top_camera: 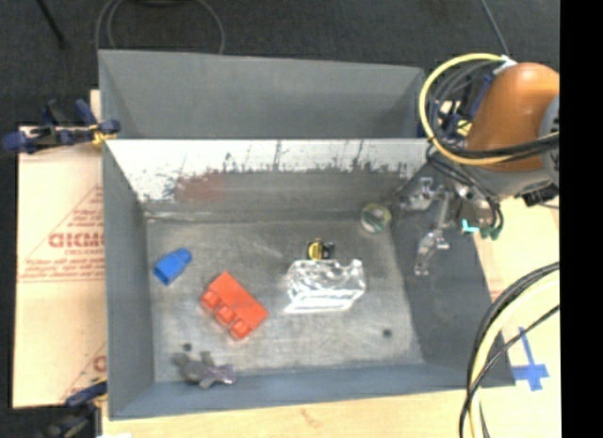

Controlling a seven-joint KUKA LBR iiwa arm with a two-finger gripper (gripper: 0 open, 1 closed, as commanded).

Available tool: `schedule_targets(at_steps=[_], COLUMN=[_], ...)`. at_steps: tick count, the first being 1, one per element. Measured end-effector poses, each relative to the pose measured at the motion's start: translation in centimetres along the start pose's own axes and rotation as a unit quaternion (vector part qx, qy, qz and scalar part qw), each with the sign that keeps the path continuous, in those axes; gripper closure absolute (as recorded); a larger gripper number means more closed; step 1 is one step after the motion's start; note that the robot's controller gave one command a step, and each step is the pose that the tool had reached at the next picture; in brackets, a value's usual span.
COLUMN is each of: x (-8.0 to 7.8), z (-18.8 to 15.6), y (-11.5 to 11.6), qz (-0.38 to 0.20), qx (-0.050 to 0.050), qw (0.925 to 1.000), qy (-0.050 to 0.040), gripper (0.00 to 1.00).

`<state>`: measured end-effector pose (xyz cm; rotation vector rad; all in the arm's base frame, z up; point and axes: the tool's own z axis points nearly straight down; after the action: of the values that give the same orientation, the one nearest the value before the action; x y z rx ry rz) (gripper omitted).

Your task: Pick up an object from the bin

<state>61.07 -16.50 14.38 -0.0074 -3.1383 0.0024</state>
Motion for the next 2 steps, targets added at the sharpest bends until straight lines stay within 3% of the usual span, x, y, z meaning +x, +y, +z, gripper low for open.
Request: schedule_targets(at_steps=[1, 2], x=[0.7, 3.7], z=[6.9, 4.1], y=[8.6, 11.5], qz=[-0.091, -0.107], qx=[0.003, 0.0], qw=[0.9958, 0.9942], qy=[-0.006, -0.0031], gripper=[0.0, 0.0])
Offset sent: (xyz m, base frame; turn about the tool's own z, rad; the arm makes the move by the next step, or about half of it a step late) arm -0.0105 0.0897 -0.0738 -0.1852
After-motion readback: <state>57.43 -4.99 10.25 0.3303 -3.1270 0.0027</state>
